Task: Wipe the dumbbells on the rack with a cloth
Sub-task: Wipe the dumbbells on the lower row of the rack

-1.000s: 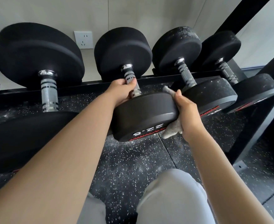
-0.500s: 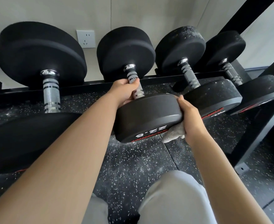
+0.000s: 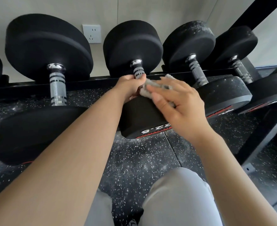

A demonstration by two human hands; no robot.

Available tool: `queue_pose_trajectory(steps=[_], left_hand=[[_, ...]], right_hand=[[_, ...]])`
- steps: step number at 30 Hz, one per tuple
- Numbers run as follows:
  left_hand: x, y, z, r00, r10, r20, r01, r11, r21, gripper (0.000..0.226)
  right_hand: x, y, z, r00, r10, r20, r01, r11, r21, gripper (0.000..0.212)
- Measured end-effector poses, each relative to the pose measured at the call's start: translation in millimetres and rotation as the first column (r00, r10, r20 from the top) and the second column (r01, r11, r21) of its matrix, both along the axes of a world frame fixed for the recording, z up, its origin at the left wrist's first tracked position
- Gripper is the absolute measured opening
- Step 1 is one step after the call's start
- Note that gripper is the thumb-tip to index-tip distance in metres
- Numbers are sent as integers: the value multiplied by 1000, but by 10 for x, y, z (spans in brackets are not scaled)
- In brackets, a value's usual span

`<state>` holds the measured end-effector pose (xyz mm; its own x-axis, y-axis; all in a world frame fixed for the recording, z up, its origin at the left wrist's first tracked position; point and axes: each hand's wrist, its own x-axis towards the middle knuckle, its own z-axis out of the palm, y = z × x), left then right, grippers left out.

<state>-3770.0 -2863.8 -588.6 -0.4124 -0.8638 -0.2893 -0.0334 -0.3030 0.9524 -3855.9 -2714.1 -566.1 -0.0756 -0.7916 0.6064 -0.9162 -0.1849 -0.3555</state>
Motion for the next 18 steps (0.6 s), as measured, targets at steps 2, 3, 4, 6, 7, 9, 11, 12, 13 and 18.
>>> queue_pose_trajectory(steps=[2,3,4,6,7,9,11,12,13,18], left_hand=[[30,-2,9,999,-38,-22,38,999,26,11],[51,8,21,998,-54,-37,55,998,39,10],[67,21,36,997,-64,-52,66,997,48,12],[58,22,31,997,-60,-38,61,998,35,14],[46,18,33,999,-50,-16,51,998,25,11],[23,16,41,999,-31,14,31,999,11,8],[18,5,27,999,-33,22,33,999,1,10],[22,-4,17,999,-42,22,42,999,-4,14],[30,-19,-5,998,-52,22,52,999,-10,20],[26,-33,-29,997,-67,40,67,998,-6,26]], right_hand=[[159,-17,-42,962,59,-267,-74,996,-44,27],[195,-22,-52,921,129,-367,-153,988,-37,26],[182,-26,-41,882,200,-427,-227,974,-13,25],[65,-45,14,864,273,-424,-289,957,27,25],[-10,-50,39,894,262,-363,-270,963,29,25],[-98,-42,63,959,197,-206,-196,980,25,26],[-51,-29,31,964,149,-218,-154,988,-6,25],[14,-24,14,945,159,-284,-172,985,-20,22],[89,-21,-1,914,200,-353,-218,976,-12,19],[200,-43,-61,678,456,-577,-457,876,154,19]])
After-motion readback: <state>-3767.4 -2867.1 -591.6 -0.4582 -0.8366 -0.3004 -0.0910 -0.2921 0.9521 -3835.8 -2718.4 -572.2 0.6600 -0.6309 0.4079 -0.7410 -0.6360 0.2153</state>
